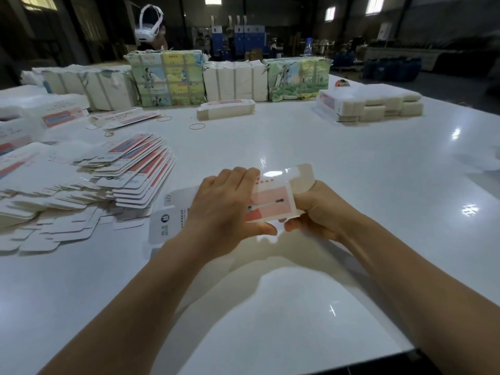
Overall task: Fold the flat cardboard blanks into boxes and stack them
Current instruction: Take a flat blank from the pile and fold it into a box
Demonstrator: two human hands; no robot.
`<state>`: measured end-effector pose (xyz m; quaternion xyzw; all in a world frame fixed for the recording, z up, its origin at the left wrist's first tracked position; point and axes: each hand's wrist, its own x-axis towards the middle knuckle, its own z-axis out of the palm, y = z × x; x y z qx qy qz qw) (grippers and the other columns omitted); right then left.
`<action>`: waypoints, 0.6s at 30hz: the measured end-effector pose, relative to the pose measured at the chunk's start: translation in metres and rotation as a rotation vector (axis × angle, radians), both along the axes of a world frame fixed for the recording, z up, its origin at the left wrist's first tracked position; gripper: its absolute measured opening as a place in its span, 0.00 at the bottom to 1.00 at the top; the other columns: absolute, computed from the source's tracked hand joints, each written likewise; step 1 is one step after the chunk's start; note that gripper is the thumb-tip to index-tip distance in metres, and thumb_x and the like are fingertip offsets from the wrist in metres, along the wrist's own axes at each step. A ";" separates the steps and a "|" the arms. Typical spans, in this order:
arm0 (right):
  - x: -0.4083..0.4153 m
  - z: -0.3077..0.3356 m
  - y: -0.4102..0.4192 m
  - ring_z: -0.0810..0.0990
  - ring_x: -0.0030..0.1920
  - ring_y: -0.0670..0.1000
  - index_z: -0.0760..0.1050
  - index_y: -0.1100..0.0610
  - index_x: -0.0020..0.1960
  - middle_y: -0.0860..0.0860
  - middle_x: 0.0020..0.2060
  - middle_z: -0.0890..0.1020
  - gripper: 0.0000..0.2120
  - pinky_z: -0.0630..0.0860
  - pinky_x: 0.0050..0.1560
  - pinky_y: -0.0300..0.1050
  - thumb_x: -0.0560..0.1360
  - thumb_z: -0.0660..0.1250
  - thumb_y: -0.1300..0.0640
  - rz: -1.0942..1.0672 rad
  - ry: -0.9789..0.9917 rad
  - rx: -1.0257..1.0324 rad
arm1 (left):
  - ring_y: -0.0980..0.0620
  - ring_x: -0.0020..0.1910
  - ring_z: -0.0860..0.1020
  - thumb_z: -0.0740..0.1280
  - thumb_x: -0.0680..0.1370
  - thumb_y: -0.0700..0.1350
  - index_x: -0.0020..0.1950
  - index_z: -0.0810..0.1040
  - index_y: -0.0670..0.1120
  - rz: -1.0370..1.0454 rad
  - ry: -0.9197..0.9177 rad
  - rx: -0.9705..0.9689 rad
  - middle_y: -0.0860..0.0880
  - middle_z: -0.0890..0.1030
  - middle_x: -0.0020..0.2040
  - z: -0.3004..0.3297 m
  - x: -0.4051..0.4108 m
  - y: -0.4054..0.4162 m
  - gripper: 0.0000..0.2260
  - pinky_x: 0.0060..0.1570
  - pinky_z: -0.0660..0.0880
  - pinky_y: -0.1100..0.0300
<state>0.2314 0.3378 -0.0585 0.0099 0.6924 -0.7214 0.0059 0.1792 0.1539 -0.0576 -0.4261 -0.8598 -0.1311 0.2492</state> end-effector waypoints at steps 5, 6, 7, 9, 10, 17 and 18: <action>-0.002 -0.001 -0.002 0.72 0.23 0.49 0.83 0.60 0.41 0.56 0.26 0.78 0.13 0.68 0.22 0.39 0.72 0.60 0.67 -0.139 -0.041 0.035 | 0.48 0.37 0.71 0.73 0.64 0.64 0.52 0.75 0.44 0.069 0.020 0.114 0.48 0.77 0.42 0.006 0.005 0.003 0.28 0.35 0.64 0.58; -0.001 0.002 -0.004 0.72 0.22 0.50 0.81 0.62 0.44 0.57 0.26 0.78 0.10 0.68 0.22 0.39 0.72 0.61 0.64 -0.153 -0.043 -0.004 | 0.49 0.37 0.69 0.72 0.64 0.65 0.51 0.74 0.45 0.105 -0.022 0.122 0.51 0.75 0.41 0.009 0.005 0.004 0.28 0.34 0.65 0.58; 0.000 0.003 -0.005 0.73 0.23 0.51 0.79 0.63 0.47 0.57 0.27 0.79 0.09 0.68 0.22 0.39 0.73 0.63 0.61 -0.204 -0.027 -0.050 | 0.50 0.37 0.68 0.70 0.65 0.67 0.52 0.73 0.47 0.151 -0.077 0.113 0.53 0.72 0.41 0.011 0.004 0.004 0.27 0.33 0.68 0.57; 0.002 0.003 -0.007 0.76 0.26 0.51 0.75 0.58 0.51 0.56 0.31 0.79 0.06 0.72 0.24 0.41 0.76 0.64 0.58 -0.417 0.144 -0.073 | 0.51 0.38 0.70 0.67 0.66 0.70 0.52 0.70 0.50 0.243 -0.184 0.103 0.53 0.74 0.43 0.013 -0.003 0.001 0.28 0.34 0.73 0.55; 0.004 0.001 -0.010 0.78 0.30 0.50 0.74 0.53 0.51 0.54 0.34 0.79 0.05 0.75 0.27 0.42 0.76 0.65 0.59 -0.548 0.292 0.018 | 0.50 0.38 0.71 0.66 0.66 0.70 0.52 0.69 0.51 0.274 -0.236 0.112 0.52 0.76 0.46 0.013 -0.006 -0.003 0.27 0.35 0.73 0.55; 0.005 -0.015 -0.030 0.64 0.65 0.47 0.79 0.56 0.59 0.44 0.60 0.70 0.12 0.56 0.60 0.22 0.76 0.66 0.59 -0.603 0.444 0.731 | 0.50 0.41 0.74 0.67 0.66 0.70 0.58 0.71 0.51 0.283 -0.344 0.156 0.51 0.79 0.52 0.012 -0.007 -0.008 0.30 0.40 0.78 0.52; 0.005 -0.015 -0.031 0.62 0.67 0.46 0.78 0.55 0.61 0.43 0.62 0.68 0.13 0.53 0.60 0.19 0.77 0.65 0.59 -0.589 0.449 0.737 | 0.50 0.41 0.74 0.67 0.66 0.70 0.58 0.71 0.51 0.273 -0.344 0.151 0.51 0.79 0.53 0.011 -0.005 -0.006 0.30 0.41 0.78 0.51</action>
